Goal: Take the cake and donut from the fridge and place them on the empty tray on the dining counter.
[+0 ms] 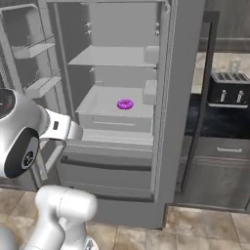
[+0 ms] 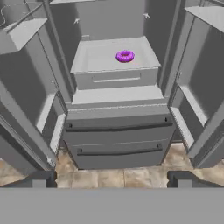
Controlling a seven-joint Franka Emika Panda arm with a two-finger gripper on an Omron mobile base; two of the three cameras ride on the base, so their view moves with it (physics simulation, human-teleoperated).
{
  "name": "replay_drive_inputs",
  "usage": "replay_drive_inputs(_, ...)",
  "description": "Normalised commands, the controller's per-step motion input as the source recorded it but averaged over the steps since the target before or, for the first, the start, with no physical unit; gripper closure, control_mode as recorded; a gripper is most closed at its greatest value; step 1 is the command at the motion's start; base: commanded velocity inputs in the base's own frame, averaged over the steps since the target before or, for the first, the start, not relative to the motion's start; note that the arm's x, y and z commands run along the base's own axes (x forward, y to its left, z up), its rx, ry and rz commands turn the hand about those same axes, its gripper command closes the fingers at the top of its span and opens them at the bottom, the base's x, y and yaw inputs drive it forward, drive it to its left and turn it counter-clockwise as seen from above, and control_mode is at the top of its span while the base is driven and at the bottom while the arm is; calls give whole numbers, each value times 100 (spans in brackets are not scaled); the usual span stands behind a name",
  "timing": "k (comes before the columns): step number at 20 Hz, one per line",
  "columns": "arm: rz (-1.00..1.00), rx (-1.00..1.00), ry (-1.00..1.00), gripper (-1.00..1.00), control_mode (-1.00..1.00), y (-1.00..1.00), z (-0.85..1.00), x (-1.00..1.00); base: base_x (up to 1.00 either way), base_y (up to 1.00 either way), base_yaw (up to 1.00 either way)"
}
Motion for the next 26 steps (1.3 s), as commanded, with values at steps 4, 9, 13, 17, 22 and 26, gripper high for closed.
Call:
replay_drive_inputs(4,0,0,0,-100,100,0,0,0,100,-39,0)
replay_drive_inputs(9,0,0,0,-100,100,0,0,0,100,-15,-2)
replay_drive_inputs(13,0,0,0,-100,100,0,0,0,100,7,-10)
replay_drive_inputs(17,0,0,0,-100,100,0,0,0,100,18,-11)
replay_drive_inputs(22,0,0,0,-100,100,0,0,0,70,14,-31)
replay_drive_inputs(26,0,0,0,-100,100,0,0,0,61,41,-24)
